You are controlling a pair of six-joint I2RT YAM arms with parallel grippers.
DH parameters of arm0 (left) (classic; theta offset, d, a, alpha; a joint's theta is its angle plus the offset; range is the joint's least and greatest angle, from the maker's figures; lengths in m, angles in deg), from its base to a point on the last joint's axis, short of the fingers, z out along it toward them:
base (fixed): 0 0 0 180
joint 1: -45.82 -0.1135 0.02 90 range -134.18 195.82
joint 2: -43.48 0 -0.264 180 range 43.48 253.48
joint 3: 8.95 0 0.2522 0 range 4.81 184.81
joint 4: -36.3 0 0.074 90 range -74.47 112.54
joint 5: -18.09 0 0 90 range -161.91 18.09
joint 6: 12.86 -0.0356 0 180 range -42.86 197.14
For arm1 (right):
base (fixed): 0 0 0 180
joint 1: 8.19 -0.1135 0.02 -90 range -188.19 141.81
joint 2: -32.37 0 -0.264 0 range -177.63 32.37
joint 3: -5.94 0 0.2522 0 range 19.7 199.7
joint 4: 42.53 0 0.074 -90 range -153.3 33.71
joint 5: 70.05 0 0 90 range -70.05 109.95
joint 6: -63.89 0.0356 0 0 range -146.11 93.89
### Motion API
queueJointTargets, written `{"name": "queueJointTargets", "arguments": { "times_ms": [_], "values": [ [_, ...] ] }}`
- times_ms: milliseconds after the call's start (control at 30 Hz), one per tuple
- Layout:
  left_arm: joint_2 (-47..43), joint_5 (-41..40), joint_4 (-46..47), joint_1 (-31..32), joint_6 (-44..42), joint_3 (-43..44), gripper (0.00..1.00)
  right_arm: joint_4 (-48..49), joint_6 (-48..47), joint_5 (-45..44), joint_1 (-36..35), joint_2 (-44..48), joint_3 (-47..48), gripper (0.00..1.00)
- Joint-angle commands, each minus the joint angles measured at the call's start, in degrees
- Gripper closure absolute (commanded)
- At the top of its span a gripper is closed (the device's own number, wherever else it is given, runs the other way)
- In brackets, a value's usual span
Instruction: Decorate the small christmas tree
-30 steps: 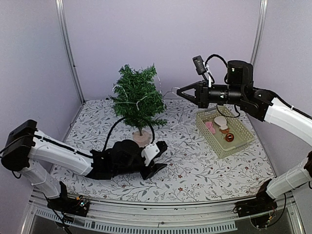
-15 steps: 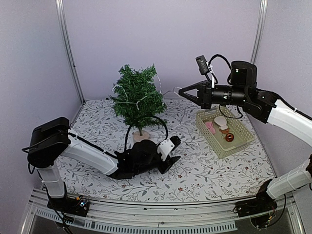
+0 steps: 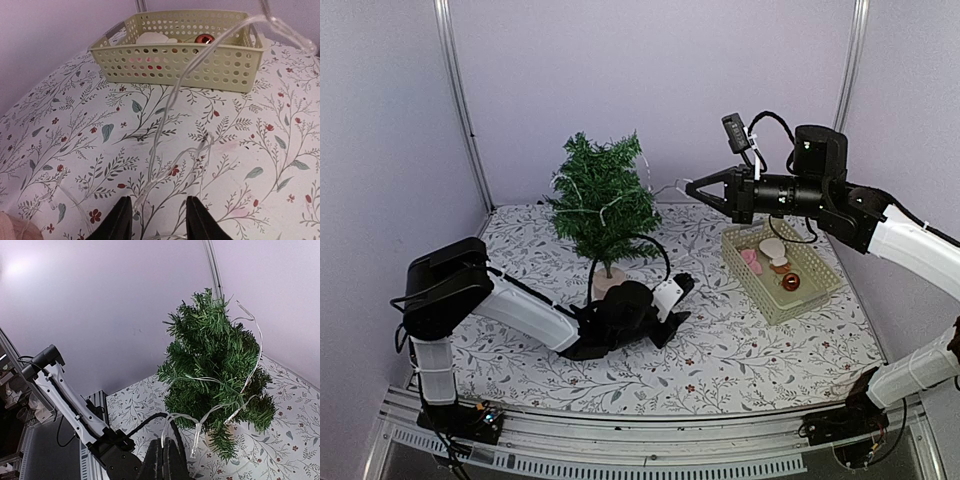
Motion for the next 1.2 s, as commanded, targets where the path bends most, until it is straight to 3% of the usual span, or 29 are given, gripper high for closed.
{"name": "queueJointTargets", "arguments": {
  "times_ms": [0, 200, 333, 467, 533, 767, 933, 1167],
  "values": [
    [1.18, 0.53, -0.29, -1.86, -1.30, 1.12, 0.60, 1.79, 0.14, 1.54, -0.36, 0.65, 0.03, 1.00],
    [1.54, 1.22, -1.10, -2.30, -3.68, 2.10, 0.50, 1.49, -0.09, 1.90, -0.42, 0.41, 0.20, 1.00],
    [2.01, 1.65, -1.41, -2.65, -4.21, 2.90, 0.49, 1.35, -0.30, 1.91, -0.33, 0.28, 0.30, 1.00],
    [2.53, 1.56, -1.54, -2.64, -4.90, 3.71, 0.37, 1.43, -0.31, 2.06, -0.41, 0.02, 0.53, 1.00],
    [2.89, 1.74, -1.91, -2.78, -5.00, 4.09, 0.36, 1.43, -0.39, 2.09, -0.43, -0.12, 0.72, 1.00],
    [0.53, 6.82, -1.58, -2.49, -5.93, 1.71, 0.77, 1.74, -0.87, 1.97, -0.39, -0.60, 1.04, 1.00],
    [-8.05, 8.04, -1.79, -0.99, -7.96, -4.27, 0.98, 1.73, -1.59, 2.09, -0.44, -1.36, 1.62, 1.00],
    [-25.89, 6.86, -7.23, 4.92, -8.58, -14.14, 1.00, 4.23, -1.41, 4.41, -0.65, -3.91, 2.13, 1.00]
  ]
}}
